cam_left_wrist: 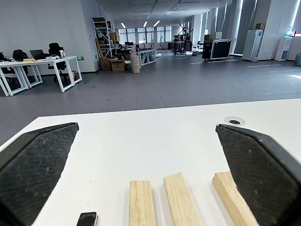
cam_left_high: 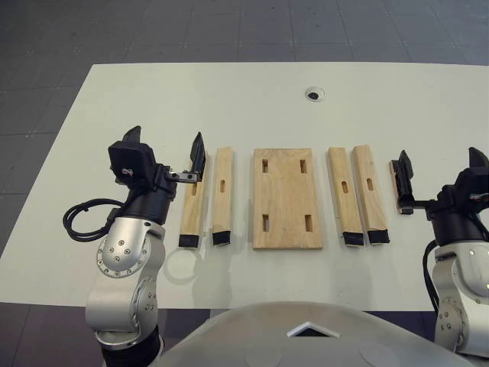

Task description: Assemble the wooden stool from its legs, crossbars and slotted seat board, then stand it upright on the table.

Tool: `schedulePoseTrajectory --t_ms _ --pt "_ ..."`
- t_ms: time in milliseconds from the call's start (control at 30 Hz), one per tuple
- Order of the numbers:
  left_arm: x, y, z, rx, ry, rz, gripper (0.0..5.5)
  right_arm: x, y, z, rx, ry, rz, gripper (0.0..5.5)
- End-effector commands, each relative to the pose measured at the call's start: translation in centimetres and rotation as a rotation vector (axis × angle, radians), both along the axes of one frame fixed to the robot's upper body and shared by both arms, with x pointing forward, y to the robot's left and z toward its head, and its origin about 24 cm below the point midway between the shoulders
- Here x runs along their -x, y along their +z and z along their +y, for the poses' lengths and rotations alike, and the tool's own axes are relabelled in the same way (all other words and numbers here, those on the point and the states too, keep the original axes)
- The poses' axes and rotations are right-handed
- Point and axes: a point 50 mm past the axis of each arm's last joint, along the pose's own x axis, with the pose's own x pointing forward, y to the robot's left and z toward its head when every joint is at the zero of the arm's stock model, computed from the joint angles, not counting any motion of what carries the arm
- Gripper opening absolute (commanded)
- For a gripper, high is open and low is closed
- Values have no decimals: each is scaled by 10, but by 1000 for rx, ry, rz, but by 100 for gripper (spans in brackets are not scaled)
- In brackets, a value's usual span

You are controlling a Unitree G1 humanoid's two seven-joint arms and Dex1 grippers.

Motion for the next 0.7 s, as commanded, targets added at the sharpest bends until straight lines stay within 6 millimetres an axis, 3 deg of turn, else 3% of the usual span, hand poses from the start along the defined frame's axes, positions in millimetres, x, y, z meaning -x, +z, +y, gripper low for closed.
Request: schedulePoseTrajectory --t_ms 33,700 --pt "0 2 1 -14 10 -7 546 0 2 -4 15 -14 -9 550" --pt "5 3 5 -36 19 -1 546 6 4 -9 4 -22 28 550"
